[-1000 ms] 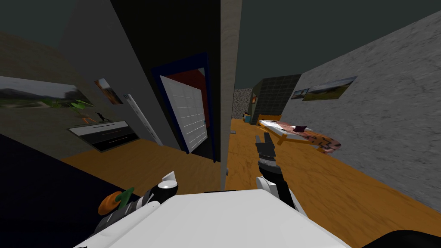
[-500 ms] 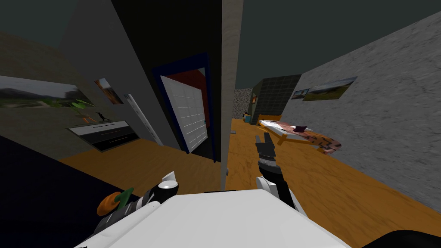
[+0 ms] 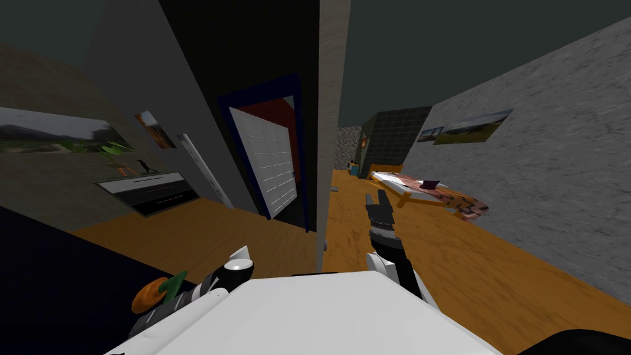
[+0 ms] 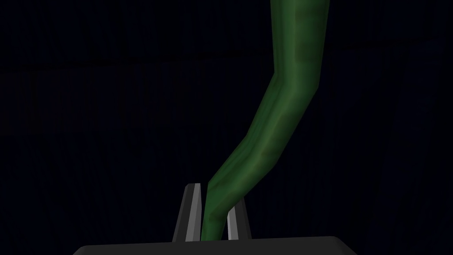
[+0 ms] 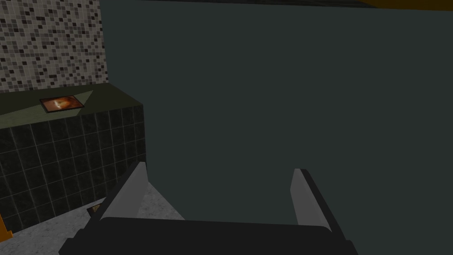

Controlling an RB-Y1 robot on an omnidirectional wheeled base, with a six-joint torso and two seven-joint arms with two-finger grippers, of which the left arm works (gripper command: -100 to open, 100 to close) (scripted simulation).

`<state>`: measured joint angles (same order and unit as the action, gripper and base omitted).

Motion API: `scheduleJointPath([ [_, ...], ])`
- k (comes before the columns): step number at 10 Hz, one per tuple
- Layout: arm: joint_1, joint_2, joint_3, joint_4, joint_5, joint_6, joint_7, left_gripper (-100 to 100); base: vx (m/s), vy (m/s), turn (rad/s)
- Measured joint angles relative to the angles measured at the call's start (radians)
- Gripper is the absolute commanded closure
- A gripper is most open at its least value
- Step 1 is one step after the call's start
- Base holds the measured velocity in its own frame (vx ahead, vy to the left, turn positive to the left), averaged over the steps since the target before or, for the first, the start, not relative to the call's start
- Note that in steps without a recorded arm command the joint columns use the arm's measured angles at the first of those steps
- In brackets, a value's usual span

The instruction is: Push the door open

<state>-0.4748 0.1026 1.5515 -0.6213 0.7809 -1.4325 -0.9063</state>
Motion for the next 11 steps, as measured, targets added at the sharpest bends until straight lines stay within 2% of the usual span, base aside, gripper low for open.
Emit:
scheduleJointPath([
  [1, 0.001, 0.005, 0.001, 0.005, 0.001, -0.003, 0.002, 100, 0.0, 0.0, 0.0],
  [2, 0.001, 0.0, 0.002, -0.006, 0.001, 0.0, 0.0, 100, 0.0, 0.0, 0.0],
  [5, 0.002, 0.01, 0.001, 0.013, 0.001, -0.005, 0.006, 100, 0.0, 0.0, 0.0],
  [8, 0.002, 0.006, 0.001, 0.006, 0.001, -0.004, 0.004, 100, 0.0, 0.0, 0.0],
  [11, 0.004, 0.021, 0.011, 0.012, 0.007, -0.006, 0.004, 100, 0.0, 0.005, 0.005],
])
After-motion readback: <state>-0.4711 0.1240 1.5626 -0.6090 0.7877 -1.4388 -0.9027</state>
